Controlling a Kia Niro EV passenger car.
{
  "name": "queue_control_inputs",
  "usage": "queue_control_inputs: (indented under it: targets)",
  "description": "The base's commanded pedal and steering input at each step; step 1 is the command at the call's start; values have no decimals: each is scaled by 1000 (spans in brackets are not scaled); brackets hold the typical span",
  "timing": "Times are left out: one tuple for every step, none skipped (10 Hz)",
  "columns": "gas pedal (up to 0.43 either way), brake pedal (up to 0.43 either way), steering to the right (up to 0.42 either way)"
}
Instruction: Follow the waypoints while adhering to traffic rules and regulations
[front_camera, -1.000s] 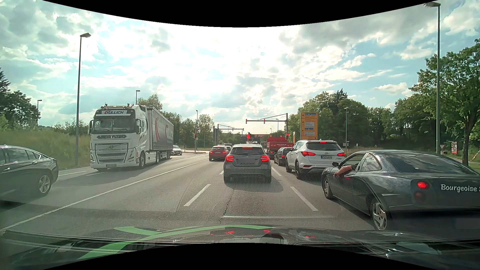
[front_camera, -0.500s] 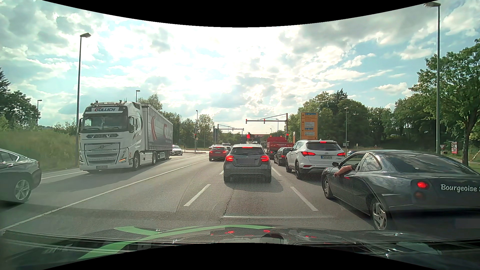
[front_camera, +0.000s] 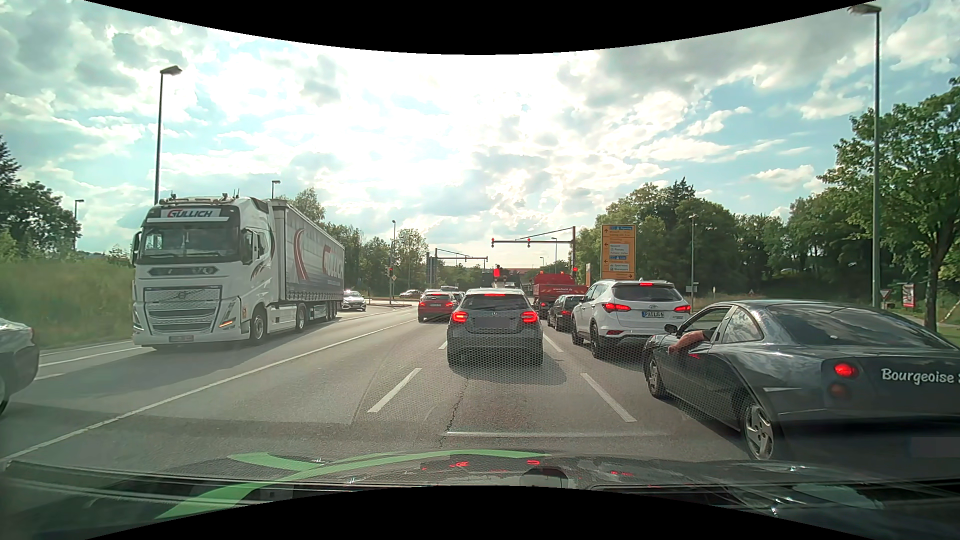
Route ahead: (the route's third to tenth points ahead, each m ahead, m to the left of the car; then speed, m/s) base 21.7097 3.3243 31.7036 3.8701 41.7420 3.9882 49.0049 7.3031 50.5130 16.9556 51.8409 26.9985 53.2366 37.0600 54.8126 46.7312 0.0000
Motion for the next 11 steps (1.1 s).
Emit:
queue_control_inputs:
  targets:
    - [0,549,-8]
    - [0,549,-8]
    - [0,549,-8]
    - [0,549,-8]
    - [0,549,-8]
    - [0,549,-8]
    - [0,549,-8]
    - [0,549,-8]
    - [0,549,-8]
    - [0,549,-8]
    - [0,549,-8]
